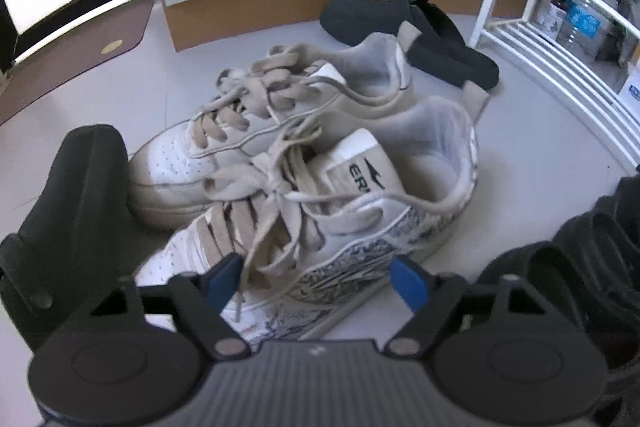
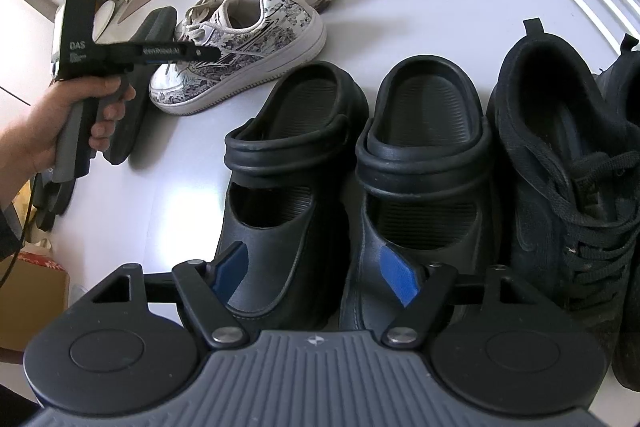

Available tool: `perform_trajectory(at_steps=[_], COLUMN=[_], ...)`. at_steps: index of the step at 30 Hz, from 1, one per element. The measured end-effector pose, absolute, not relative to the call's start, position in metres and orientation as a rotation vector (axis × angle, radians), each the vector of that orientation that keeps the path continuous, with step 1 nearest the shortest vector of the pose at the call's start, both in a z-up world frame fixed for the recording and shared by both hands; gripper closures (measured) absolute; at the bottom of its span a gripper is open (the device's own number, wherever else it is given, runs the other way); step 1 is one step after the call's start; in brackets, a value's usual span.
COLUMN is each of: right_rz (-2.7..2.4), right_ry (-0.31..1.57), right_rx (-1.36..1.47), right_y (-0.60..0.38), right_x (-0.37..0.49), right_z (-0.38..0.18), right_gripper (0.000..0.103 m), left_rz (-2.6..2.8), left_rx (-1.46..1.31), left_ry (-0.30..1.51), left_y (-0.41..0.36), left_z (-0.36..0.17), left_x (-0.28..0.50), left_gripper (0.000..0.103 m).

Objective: Organize scattered shoes
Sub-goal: 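Lower the left tool onto the white sneaker's laces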

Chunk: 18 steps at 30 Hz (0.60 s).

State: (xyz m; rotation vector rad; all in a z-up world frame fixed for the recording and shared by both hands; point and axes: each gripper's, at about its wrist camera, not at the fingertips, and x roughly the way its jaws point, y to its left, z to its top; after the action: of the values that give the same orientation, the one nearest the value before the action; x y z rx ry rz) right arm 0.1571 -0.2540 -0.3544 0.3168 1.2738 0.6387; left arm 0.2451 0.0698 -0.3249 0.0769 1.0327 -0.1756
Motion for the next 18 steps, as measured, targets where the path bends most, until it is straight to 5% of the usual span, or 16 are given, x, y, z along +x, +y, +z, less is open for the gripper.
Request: perform_trajectory(at_steps=[8,12,16,18], right_rz=[0.636,0.639,0.64,0.642], right_ry=[1.273,1.273,1.274,1.273], right_rx=[0.312,0.311,0.312,0.31], right_y=[-0.251,-0.251,-0.251,-0.25], right_x=[0.155,0.155,0.154,0.154], right_z=[-0.353,-0.351,-0.351,-0.35], right_gripper=[0.024,0.023,0.023,0.022], left_rz=[-0.181,-0.206,-0.154,-0.192], left_rx=[0.03,-0.017,0.036,0.014], left_ry=[1.03,1.014,0.92,0.908], left_y=[0.074,0.082,0.083,0.083], left_z=[-0.32,-0.313,-0.304,-0.304], left_x=[0.237,0.238,0.245,0.252], left_gripper=[0.067,0.067,0.02,0.019])
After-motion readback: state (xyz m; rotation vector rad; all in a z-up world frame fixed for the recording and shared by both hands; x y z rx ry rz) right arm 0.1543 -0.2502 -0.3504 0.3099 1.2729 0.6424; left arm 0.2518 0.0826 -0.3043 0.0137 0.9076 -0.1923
